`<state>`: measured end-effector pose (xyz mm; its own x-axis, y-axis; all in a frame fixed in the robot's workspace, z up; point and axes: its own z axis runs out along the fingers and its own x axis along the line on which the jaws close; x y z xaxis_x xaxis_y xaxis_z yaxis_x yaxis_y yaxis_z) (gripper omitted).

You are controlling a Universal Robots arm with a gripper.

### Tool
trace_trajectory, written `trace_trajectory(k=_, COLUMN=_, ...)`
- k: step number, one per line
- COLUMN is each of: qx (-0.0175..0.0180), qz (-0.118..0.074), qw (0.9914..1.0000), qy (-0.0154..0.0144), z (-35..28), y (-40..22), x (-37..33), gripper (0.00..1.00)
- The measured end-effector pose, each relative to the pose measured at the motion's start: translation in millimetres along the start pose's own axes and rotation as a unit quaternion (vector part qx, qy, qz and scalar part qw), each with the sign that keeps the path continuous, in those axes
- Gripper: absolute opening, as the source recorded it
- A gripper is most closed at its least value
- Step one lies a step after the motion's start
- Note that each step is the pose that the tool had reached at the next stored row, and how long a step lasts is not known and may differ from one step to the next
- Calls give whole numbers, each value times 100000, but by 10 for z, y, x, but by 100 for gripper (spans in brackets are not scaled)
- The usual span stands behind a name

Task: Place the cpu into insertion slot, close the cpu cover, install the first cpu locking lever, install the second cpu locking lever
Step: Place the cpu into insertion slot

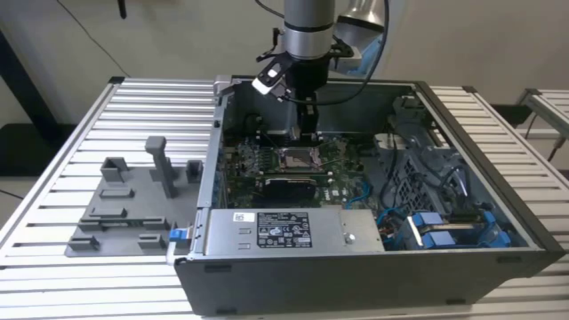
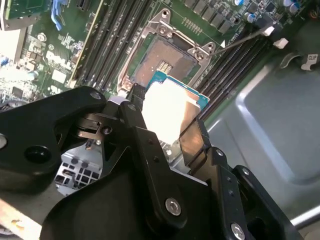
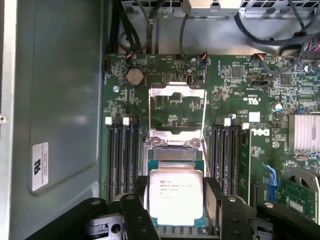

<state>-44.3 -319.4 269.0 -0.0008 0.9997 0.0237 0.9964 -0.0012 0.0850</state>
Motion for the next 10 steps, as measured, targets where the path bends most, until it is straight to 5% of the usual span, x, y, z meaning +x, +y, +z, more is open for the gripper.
trace_trajectory(k=10, qx=-176, qz=0, qw=100000, qy=3, z=172, y=-16, x=-4, gripper=54)
